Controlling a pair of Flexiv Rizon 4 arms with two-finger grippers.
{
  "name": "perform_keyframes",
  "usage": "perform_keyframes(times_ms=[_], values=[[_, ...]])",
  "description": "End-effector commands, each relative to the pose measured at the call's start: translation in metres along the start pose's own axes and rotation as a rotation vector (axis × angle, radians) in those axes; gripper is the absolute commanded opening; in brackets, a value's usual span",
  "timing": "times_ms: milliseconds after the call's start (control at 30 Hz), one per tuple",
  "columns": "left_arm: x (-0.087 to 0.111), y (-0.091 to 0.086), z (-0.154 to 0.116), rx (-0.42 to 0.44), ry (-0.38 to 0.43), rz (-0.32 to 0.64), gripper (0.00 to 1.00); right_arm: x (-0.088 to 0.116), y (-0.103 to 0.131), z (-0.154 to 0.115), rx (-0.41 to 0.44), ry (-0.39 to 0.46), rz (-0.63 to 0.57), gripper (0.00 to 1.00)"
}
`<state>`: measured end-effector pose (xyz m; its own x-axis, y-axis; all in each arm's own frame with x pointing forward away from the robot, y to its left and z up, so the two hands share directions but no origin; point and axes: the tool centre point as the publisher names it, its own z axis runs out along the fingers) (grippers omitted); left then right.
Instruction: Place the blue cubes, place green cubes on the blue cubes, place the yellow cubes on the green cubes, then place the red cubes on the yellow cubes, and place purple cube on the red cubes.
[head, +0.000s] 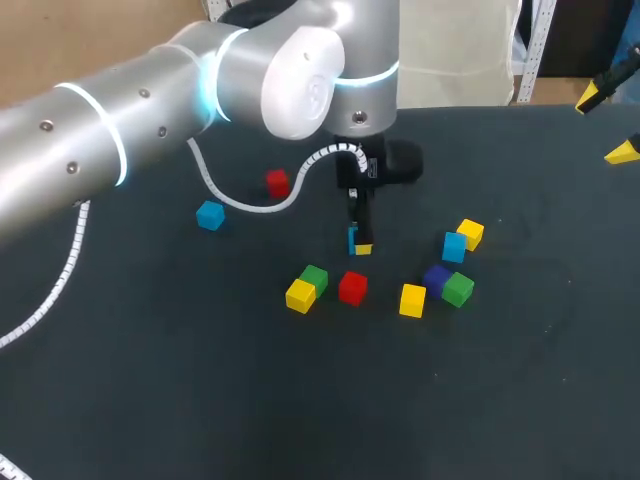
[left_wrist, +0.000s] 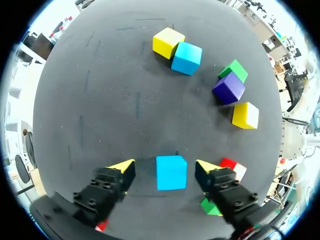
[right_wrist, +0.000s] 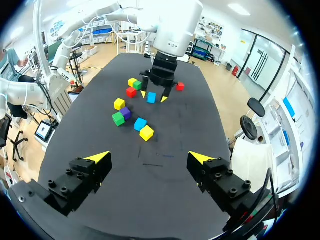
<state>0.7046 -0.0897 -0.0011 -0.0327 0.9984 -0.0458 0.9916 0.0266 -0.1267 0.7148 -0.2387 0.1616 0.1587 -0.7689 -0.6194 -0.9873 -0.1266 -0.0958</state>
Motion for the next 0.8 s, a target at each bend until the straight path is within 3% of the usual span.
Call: perform_keyframes(times_ms=[33,300,433,800], values=[[0.000,-0.001,-0.004,-0.004,-0.018,-0.002,1.00,0.000,0.000,0.000,0.001,0.000,0.000,1.00],[0.014,-0.016,-0.027,-0.025,-0.032,-0.011,1.00,0.000,0.000,0.000,0.001,0.000,0.000,1.00],[0.027,-0.026,-0.043,-0.027,0.038,0.022,1.00,0.000,0.000,0.000,0.001,0.000,0.000,1.00],[0.101,-0.043,-0.072,-0.060,0.095,-0.067,1.00,0.000,0.000,0.000,0.001,0.000,0.000,1.00]])
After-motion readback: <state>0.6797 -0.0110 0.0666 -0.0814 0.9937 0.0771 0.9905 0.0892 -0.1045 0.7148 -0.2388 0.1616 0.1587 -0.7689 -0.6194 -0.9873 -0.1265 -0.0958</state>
